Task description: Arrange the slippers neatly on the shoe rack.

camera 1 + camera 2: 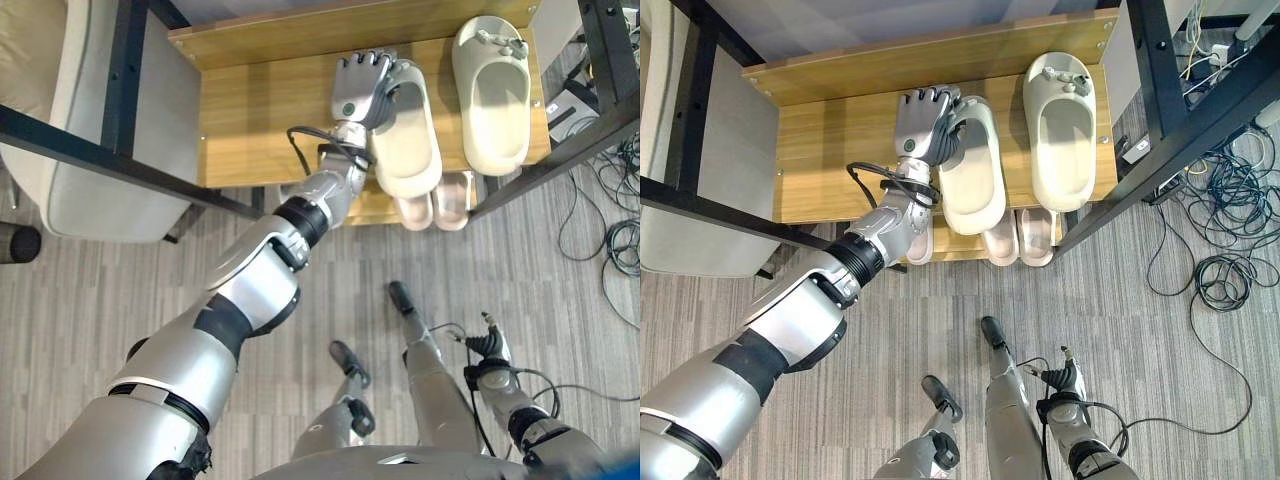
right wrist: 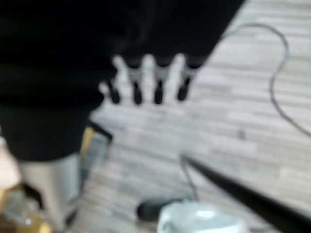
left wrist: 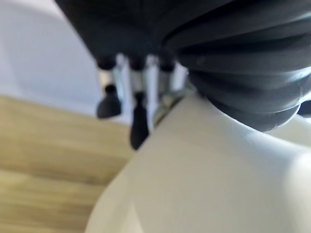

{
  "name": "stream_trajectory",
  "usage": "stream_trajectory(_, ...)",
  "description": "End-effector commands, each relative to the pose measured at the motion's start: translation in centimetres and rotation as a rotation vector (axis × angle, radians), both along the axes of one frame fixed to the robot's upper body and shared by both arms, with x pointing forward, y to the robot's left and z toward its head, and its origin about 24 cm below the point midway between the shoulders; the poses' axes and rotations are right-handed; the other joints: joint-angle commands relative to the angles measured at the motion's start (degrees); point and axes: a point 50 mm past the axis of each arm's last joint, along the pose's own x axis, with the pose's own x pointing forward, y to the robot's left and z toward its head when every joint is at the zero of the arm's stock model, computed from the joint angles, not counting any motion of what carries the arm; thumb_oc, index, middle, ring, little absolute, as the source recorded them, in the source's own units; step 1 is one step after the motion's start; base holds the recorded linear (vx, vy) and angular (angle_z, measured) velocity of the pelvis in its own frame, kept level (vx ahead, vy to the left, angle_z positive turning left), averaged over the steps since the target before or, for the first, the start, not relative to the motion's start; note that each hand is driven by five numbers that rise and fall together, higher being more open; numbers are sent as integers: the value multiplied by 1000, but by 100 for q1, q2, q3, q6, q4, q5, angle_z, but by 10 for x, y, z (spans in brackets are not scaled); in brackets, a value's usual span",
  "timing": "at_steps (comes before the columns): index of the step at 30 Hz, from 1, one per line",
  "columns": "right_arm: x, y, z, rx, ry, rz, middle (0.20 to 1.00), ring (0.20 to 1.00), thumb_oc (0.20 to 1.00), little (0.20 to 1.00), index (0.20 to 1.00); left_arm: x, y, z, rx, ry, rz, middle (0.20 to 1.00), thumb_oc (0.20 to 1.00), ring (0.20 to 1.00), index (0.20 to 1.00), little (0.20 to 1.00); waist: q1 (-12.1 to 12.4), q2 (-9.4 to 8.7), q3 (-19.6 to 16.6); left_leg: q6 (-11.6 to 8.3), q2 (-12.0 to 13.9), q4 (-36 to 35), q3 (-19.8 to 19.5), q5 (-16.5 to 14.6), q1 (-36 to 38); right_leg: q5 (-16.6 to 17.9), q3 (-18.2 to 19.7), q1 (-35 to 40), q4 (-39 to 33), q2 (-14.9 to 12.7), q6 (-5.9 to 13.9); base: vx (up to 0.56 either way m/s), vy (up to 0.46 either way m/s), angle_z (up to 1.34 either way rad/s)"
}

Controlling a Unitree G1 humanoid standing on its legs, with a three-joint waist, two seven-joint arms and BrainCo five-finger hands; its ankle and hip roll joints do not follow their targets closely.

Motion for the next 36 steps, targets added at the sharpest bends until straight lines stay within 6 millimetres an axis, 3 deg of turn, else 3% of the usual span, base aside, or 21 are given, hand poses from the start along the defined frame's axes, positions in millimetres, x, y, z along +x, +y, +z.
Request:
stream_trajectory(1, -11, -19, -2, -49, 39, -33, 1000, 1000, 1000, 1000, 1000, 0, -8, 37, -103, -57, -25, 200, 200, 200, 200, 200, -190, 143, 17, -600, 516, 25, -653, -93, 156, -42, -502, 445, -497, -333, 482, 33, 14, -1)
stream_trajectory(6, -8, -20, 0, -44, 34, -52, 1000, 1000, 1000, 1000, 1000, 2, -7, 33, -127, -27, -26, 200, 200, 200, 200, 200, -179, 227, 2, -615, 498, 25, -674, -222, 201, -170, -481, 447, -478, -343, 523, 62, 26, -1)
stream_trajectory(7, -9, -20, -1, -40, 38, -57, 1000, 1000, 1000, 1000, 1000, 3, -5, 34, -125, -22, -21, 642, 642, 642, 642, 642, -176, 233, 1, -612, 498, 25, -673, -232, 202, -178, -478, 435, -461, -337, 519, 0, 0, 0)
stream_trajectory(8, -10, -19, -2, -34, 42, -61, 1000, 1000, 1000, 1000, 1000, 3, -3, 33, -124, -19, -15, 1000, 1000, 1000, 1000, 1000, -174, 235, -6, -611, 506, 25, -677, -230, 198, -184, -482, 414, -441, -332, 514, 0, 0, 0)
stream_trajectory(12, -16, -15, -7, -14, 61, -65, 1000, 1000, 1000, 1000, 1000, 8, 11, 34, -164, -5, 19, 1000, 1000, 1000, 1000, 1000, -146, 236, -43, -606, 522, 25, -706, -240, 157, -212, -481, 324, -360, -306, 509, 0, 0, 0)
stream_trajectory(18, -30, -16, -14, 10, 96, -101, 1000, 1000, 1000, 1000, 1000, 16, 48, 58, -266, -38, 108, 1000, 1000, 1000, 1000, 1000, -65, 236, -113, -616, 573, 25, -776, -162, -50, -228, -570, 98, -235, -249, 501, -17, -8, 0)
stream_trajectory(26, -39, -17, -19, 19, 142, -109, 1000, 1000, 1000, 1000, 1000, 11, 46, 56, -494, -17, -12, 1000, 1000, 1000, 1000, 1000, 36, 268, -251, -611, 540, 25, -833, -178, 77, -265, -664, 274, -245, -259, 493, -27, -3, 1)
stream_trajectory(28, -42, -20, -19, 17, 160, -117, 1000, 1000, 1000, 1000, 1000, 8, 42, 54, -582, 4, -95, 1000, 1000, 1000, 1000, 1000, 52, 259, -297, -588, 505, 25, -819, -27, 68, -133, -689, 301, -260, -298, 437, -100, -28, 2)
stream_trajectory(31, -44, -24, -19, 20, 167, -128, 1000, 1000, 1000, 1000, 1000, 5, 39, 50, -583, 14, -144, 1000, 1000, 1000, 1000, 1000, 94, 269, -333, -577, 477, 25, -851, -4, 102, -118, -738, 397, -312, -328, 439, -38, 5, 6)
stream_trajectory(36, -48, -33, -19, 32, 191, -183, 1000, 1000, 1000, 1000, 1000, 3, 47, 22, -503, 98, -184, 1000, 1000, 1000, 1000, 1000, 286, 264, -389, -498, 379, 25, -1006, -14, 181, -91, -782, 578, -350, -422, 471, -74, 7, 8)
